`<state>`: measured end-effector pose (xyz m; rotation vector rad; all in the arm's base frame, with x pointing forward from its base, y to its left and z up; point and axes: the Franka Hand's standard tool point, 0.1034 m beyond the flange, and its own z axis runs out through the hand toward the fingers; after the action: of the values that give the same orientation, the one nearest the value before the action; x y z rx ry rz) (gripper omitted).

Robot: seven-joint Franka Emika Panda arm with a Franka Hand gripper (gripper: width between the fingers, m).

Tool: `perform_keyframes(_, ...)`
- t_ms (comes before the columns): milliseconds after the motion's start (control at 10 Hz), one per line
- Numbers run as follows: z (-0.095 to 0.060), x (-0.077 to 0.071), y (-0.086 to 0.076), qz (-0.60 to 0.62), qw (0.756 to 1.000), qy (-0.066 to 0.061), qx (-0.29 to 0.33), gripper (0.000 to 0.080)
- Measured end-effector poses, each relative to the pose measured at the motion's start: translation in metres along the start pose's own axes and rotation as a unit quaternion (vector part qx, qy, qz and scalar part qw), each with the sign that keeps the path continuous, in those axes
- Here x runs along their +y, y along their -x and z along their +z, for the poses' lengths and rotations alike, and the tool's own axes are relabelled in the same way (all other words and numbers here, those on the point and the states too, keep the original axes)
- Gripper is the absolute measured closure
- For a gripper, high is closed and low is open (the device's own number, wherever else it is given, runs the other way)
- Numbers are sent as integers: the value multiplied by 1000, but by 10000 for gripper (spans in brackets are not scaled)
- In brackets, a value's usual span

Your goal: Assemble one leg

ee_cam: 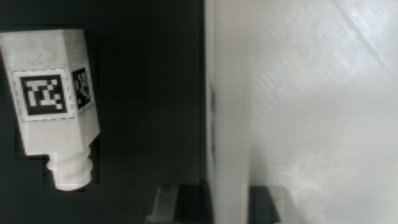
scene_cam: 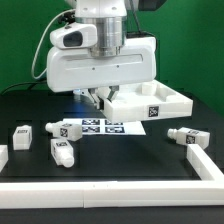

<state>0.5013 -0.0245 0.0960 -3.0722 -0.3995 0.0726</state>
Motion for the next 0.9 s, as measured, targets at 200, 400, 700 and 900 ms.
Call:
perform_keyframes(200,8,4,-12,45,999,0,-5,745)
perform_keyframes(400,24,7,-36,137,991,0,-6,745)
perform_keyframes(700,40,14,-48,138,990,-14,-15,745)
perform_keyframes(900,42,13,-46,137,990,-15,-17,745)
